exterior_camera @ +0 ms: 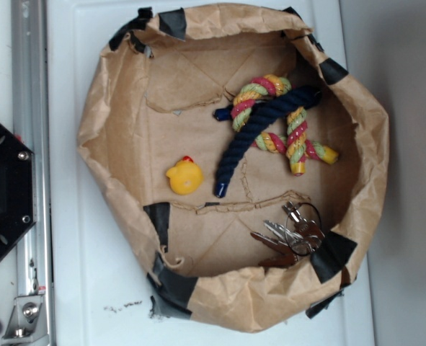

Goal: Grab the silver keys.

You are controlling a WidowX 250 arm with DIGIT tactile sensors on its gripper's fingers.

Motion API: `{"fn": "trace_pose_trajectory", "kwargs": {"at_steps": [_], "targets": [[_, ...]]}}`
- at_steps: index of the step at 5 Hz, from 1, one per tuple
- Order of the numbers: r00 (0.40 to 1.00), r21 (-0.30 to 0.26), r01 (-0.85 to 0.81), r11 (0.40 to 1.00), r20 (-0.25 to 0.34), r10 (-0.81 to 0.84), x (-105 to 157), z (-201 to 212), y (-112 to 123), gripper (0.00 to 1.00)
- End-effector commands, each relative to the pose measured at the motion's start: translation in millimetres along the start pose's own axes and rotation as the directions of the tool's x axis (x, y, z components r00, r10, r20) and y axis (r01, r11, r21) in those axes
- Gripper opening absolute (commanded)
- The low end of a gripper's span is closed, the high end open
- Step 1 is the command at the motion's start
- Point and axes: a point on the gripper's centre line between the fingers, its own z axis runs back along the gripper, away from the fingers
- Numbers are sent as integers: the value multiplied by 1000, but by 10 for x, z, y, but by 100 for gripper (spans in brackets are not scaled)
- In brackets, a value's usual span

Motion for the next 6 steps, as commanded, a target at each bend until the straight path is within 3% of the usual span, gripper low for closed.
{"fn": "trace_pose_trajectory", "kwargs": {"at_steps": [1,2,3,4,5,6], "targets": [[1000,0,0,1000,0,0,0,0,0,100],[995,-15,-82,996,-53,81,357,5,-62,100],[973,-42,-230,972,2,230,748,-53,-34,100],[901,-58,-422,905,81,425,945,-267,154,100],[835,-171,-514,841,126,536,884,-388,247,100],[736,-227,-630,742,131,665,941,-523,311,100]]}}
